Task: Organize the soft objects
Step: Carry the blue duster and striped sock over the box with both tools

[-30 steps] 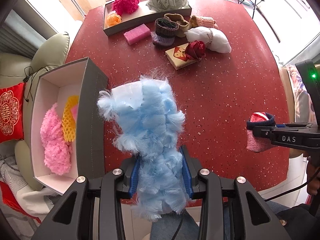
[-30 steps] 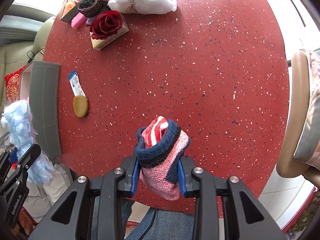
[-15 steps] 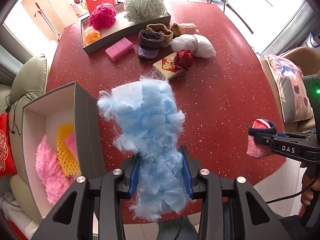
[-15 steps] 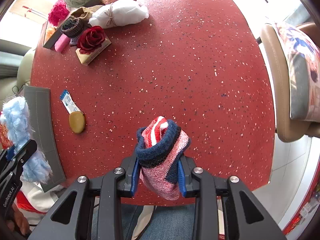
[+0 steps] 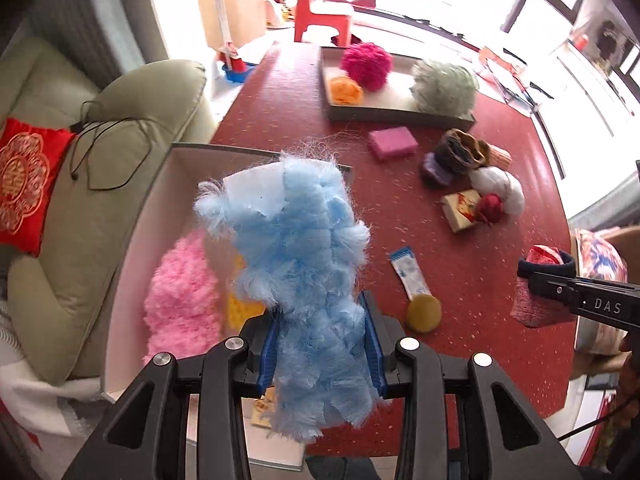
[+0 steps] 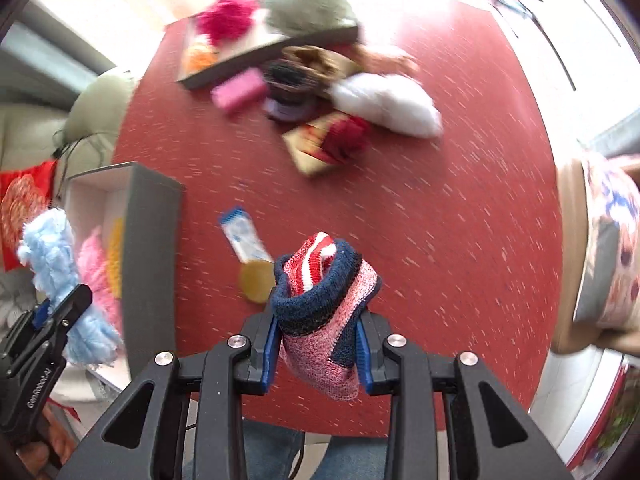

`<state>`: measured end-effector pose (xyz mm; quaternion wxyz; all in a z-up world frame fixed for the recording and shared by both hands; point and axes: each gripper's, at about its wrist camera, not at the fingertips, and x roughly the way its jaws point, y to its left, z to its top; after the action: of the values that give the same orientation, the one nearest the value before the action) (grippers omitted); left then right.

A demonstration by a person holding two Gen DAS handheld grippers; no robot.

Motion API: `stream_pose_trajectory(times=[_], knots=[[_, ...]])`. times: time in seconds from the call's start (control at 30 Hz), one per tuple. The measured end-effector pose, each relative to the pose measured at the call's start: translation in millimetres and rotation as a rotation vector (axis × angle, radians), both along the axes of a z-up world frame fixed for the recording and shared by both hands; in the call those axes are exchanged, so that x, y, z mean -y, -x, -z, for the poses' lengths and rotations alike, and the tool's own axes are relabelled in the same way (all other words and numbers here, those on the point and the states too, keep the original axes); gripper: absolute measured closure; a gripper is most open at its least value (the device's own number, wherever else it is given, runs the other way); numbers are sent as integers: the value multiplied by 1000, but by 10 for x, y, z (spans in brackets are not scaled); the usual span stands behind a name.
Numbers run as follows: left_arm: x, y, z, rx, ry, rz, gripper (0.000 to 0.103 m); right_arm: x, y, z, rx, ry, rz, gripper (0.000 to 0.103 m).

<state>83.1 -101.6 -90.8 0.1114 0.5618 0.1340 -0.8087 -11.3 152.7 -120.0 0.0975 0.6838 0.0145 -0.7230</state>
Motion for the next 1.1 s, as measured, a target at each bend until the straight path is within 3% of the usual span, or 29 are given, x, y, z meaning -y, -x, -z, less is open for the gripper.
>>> stream_pose_trajectory(times=[0.27, 0.5, 0.8, 1.1], knots=[[541, -439, 238, 57, 13, -205, 65, 1215, 65, -212, -37, 25, -297, 68], [681, -638, 462, 105, -16, -282, 65, 2050, -121, -224, -27, 36, -503, 68], [744, -634, 598, 120, -46, -296, 65, 2511, -272, -111, -7, 12, -614, 68], [773, -585, 678, 116, -61, -284, 65, 2634, -282, -43, 11, -11, -625, 68]])
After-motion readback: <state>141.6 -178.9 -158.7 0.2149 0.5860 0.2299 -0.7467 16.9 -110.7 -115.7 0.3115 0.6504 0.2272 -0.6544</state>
